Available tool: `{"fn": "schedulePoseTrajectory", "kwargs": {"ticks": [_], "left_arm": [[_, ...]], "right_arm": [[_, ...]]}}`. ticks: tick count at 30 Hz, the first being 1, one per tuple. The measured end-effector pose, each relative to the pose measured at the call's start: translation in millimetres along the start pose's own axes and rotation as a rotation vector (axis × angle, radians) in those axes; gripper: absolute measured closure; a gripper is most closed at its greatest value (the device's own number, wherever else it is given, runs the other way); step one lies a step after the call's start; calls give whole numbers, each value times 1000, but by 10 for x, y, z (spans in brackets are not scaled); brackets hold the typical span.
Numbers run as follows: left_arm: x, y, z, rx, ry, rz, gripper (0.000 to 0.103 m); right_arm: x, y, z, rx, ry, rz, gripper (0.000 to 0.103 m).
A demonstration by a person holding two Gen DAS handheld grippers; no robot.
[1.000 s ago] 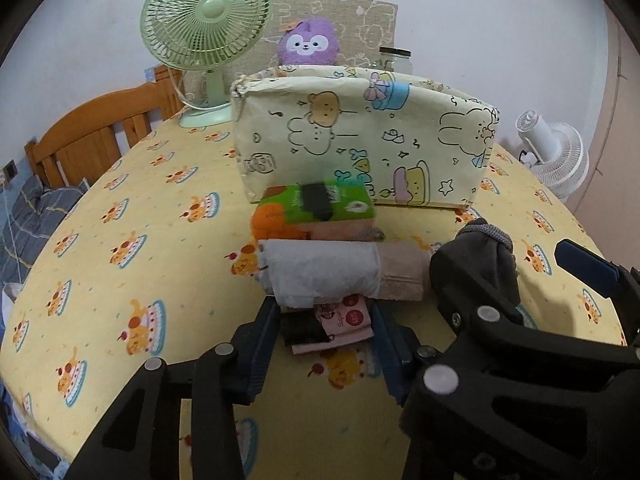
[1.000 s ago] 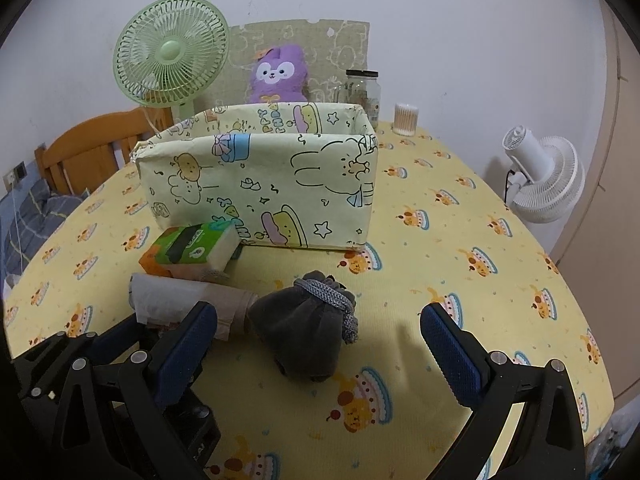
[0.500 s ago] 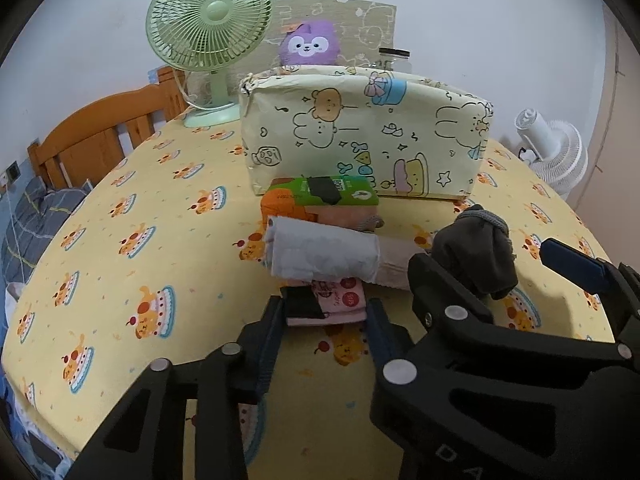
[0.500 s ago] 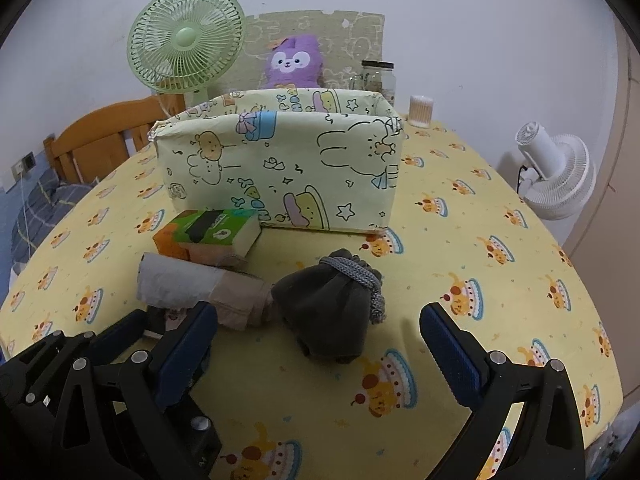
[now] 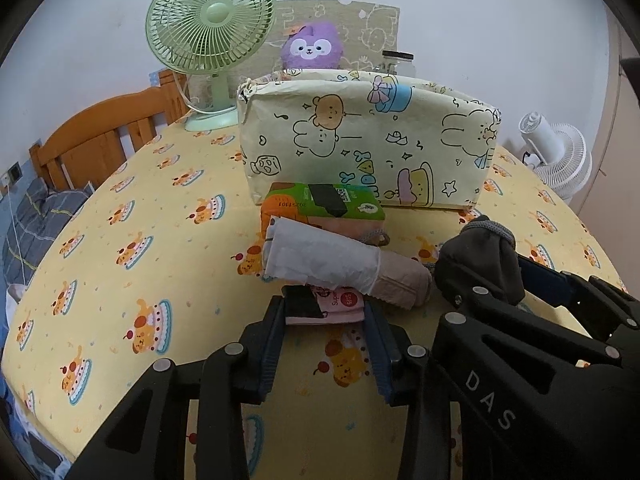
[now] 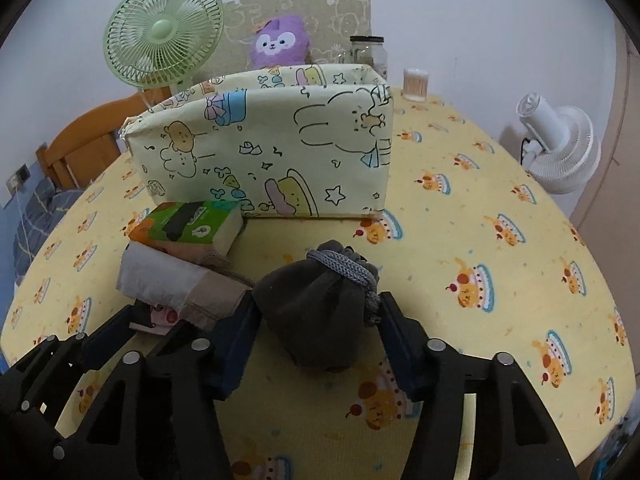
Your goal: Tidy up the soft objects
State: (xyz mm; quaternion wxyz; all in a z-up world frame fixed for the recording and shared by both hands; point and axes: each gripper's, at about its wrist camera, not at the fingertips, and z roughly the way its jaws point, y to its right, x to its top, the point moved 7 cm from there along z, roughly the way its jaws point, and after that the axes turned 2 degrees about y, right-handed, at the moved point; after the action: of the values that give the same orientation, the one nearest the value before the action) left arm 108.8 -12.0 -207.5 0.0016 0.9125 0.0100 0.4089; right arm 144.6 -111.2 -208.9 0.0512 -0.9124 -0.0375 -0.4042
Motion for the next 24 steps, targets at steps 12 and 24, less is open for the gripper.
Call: {"fn": "schedulePoseTrajectory", "kwargs": {"ticks": [12,24], "left_arm": [[119,10,-248,7,64,4,63],[279,20,-527,14,127,10,64]], "right_arm": [[109,-30,-273,16,58,-3,47],[266,-41,-582,27,122,1,47]]}}
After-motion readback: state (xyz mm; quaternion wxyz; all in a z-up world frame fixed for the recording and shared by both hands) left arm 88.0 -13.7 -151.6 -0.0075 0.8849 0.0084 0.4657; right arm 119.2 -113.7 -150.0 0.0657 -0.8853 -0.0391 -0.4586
